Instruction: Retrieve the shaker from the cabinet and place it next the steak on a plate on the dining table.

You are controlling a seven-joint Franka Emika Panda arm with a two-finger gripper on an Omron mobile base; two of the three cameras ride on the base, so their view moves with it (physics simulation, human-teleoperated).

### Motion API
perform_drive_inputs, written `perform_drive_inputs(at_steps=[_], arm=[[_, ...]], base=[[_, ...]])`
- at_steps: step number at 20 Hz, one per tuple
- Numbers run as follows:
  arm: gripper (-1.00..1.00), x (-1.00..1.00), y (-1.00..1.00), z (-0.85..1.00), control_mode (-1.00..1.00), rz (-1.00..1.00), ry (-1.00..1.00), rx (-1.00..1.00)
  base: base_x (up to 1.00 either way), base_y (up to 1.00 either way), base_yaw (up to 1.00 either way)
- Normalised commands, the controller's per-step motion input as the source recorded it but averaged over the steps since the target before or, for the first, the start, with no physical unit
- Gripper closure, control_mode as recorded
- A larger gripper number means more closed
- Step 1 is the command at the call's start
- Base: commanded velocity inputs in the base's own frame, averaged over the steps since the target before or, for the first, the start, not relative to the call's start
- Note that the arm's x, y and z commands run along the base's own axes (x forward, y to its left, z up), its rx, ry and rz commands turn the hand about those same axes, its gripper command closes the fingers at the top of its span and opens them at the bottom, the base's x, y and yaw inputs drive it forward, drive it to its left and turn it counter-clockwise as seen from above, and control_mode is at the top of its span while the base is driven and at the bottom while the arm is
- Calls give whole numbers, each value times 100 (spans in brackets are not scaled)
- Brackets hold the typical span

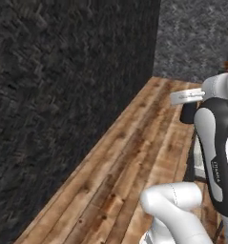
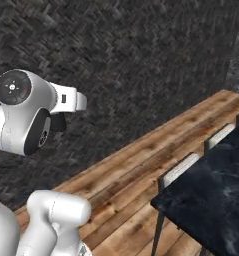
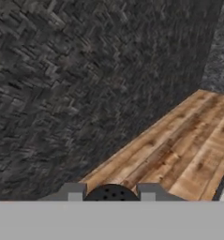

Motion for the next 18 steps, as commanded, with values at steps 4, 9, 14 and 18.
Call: perform_drive_inputs(at_steps=[4,9,14,18], arm=[[100,0,0,0,100,0,0,0],[100,0,0,0,100,0,0,0],[100,0,0,0,100,0,0,0],[100,0,0,0,100,0,0,0]], base=[[100,20,-48],[100,5,-48],[100,21,-50],[100,34,-52]])
